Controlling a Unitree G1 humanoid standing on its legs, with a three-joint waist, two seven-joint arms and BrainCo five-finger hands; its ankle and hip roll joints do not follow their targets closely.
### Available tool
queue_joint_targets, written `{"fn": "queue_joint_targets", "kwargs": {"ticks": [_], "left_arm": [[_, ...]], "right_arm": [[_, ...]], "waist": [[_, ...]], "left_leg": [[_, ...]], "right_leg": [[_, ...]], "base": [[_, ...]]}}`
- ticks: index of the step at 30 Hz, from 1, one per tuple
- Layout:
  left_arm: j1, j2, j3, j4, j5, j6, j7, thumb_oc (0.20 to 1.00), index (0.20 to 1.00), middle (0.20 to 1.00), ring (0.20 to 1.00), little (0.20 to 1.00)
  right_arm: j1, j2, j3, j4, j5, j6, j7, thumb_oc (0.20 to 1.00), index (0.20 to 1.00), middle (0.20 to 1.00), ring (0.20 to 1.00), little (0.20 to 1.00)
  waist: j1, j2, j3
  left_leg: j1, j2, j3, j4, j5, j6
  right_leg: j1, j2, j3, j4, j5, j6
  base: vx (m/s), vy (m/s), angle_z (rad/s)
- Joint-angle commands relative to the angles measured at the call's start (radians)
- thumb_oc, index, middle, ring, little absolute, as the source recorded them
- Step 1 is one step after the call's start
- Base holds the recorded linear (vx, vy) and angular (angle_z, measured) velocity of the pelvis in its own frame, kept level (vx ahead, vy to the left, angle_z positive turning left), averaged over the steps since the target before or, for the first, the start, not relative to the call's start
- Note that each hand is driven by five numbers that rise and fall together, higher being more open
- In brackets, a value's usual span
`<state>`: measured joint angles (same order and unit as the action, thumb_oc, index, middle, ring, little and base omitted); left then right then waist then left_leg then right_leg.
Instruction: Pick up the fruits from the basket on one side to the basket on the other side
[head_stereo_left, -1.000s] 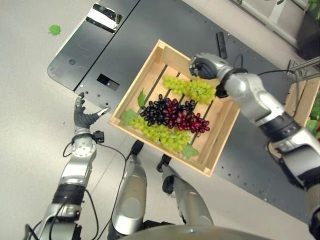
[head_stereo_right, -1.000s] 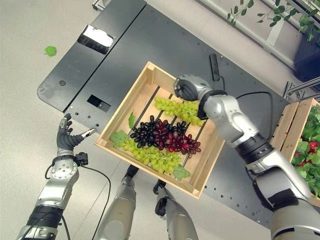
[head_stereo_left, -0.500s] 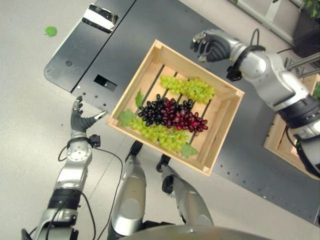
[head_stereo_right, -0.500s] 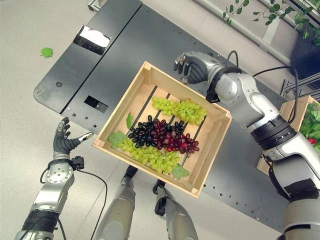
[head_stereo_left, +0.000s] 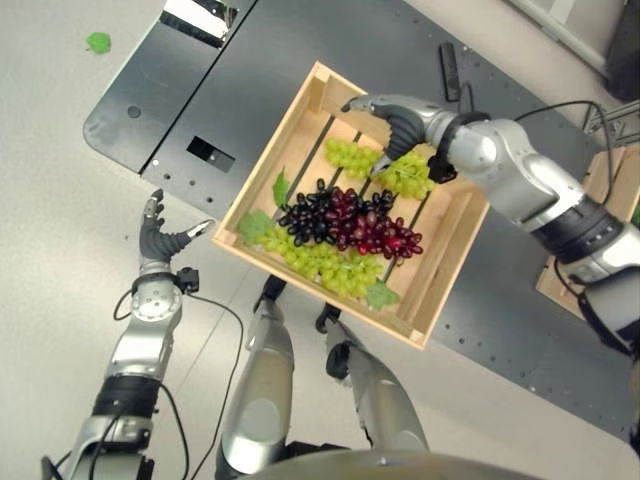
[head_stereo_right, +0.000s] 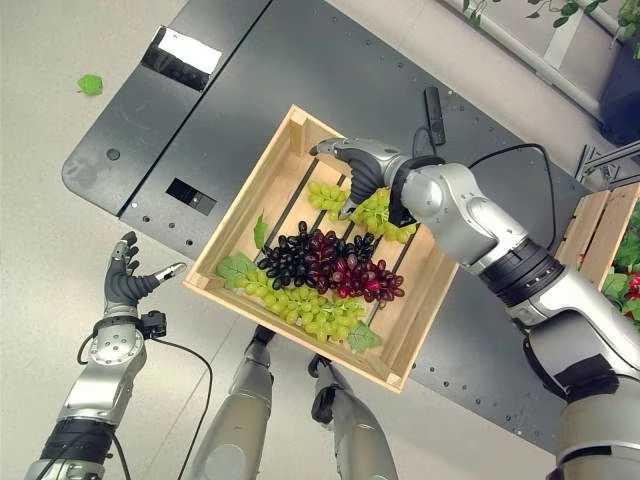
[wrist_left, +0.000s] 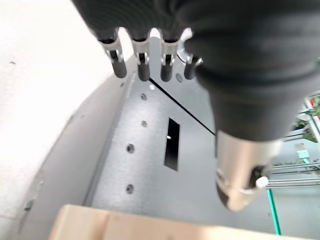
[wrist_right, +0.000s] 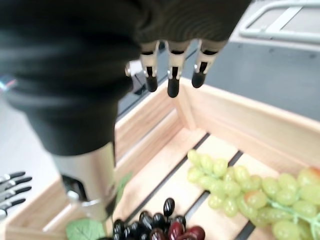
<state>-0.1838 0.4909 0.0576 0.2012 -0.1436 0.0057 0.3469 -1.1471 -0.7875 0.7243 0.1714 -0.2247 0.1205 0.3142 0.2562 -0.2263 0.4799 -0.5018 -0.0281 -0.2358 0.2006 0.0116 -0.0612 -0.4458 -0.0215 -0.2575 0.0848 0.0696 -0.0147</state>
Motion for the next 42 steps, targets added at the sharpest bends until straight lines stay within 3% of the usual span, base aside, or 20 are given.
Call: {"fn": "queue_joint_targets", "kwargs": {"ticks": [1,17,29,34,37,40,41,42], "left_arm": [[0.002,0.084,0.057,-0.124,-0.031,-0.057,0.032,1.000,1.000,1.000,1.000,1.000],[-0.020,0.056,0.019,-0.118,-0.033,-0.046,0.051,1.000,1.000,1.000,1.000,1.000],[0.000,0.040,0.009,-0.118,-0.033,-0.033,0.037,1.000,1.000,1.000,1.000,1.000],[0.016,0.024,0.001,-0.113,-0.042,-0.034,0.017,1.000,1.000,1.000,1.000,1.000],[0.017,0.014,-0.003,-0.112,-0.050,-0.033,0.014,1.000,1.000,1.000,1.000,1.000],[0.024,-0.007,-0.007,-0.115,-0.042,-0.024,-0.001,1.000,1.000,1.000,1.000,1.000],[0.024,-0.007,-0.007,-0.115,-0.042,-0.024,-0.001,1.000,1.000,1.000,1.000,1.000],[0.023,-0.012,-0.004,-0.116,-0.037,-0.025,-0.010,1.000,1.000,1.000,1.000,1.000]], "right_arm": [[-0.139,-0.014,0.015,0.007,-0.027,0.003,-0.051,1.000,1.000,1.000,1.000,1.000],[-0.094,-0.031,0.000,0.008,-0.097,0.016,-0.043,1.000,1.000,1.000,1.000,1.000],[-0.018,-0.087,-0.060,0.018,-0.105,0.016,-0.054,1.000,1.000,1.000,1.000,1.000],[0.018,-0.101,-0.104,0.049,-0.113,0.021,-0.073,1.000,1.000,1.000,1.000,1.000],[0.026,-0.104,-0.117,0.068,-0.137,0.023,-0.080,1.000,1.000,1.000,1.000,1.000],[0.070,-0.123,-0.163,0.086,-0.158,0.022,-0.097,1.000,1.000,1.000,1.000,1.000],[0.070,-0.123,-0.163,0.086,-0.159,0.022,-0.097,1.000,1.000,1.000,1.000,1.000],[0.079,-0.121,-0.173,0.102,-0.184,0.025,-0.100,1.000,1.000,1.000,1.000,1.000]], "waist": [[-0.001,-0.071,0.040],[-0.035,-0.012,0.040],[-0.038,0.044,0.040],[-0.034,0.097,0.040],[-0.029,0.113,0.040],[-0.038,0.126,0.040],[-0.037,0.126,0.040],[-0.041,0.110,0.040]], "left_leg": [[-0.043,-0.079,0.039,0.008,0.019,0.069],[-0.116,-0.087,0.055,0.084,-0.013,0.073],[-0.111,-0.087,0.036,0.083,0.009,0.059],[-0.117,-0.091,0.008,0.087,0.048,0.029],[-0.111,-0.086,-0.003,0.075,0.071,0.012],[-0.123,-0.040,0.005,0.013,0.163,-0.034],[-0.123,-0.040,0.005,0.012,0.164,-0.034],[-0.098,-0.041,0.007,0.036,0.107,-0.015]], "right_leg": [[-0.007,-0.046,-0.010,0.085,0.010,0.089],[-0.092,-0.050,0.010,0.172,-0.024,0.079],[-0.104,-0.056,-0.005,0.246,-0.069,0.062],[-0.113,-0.054,-0.021,0.290,-0.106,0.040],[-0.108,-0.052,-0.036,0.294,-0.114,0.035],[-0.101,-0.065,-0.074,0.251,-0.109,0.030],[-0.101,-0.065,-0.074,0.251,-0.109,0.030],[-0.088,-0.079,-0.070,0.204,-0.099,0.031]], "base": [[0.00,0.000,0.00],[0.00,0.005,-0.03],[-0.02,-0.060,0.00],[-0.07,-0.106,0.14],[-0.10,-0.127,0.24],[-0.08,-0.085,0.23],[-0.14,-0.062,0.40],[-0.08,-0.057,0.35]]}}
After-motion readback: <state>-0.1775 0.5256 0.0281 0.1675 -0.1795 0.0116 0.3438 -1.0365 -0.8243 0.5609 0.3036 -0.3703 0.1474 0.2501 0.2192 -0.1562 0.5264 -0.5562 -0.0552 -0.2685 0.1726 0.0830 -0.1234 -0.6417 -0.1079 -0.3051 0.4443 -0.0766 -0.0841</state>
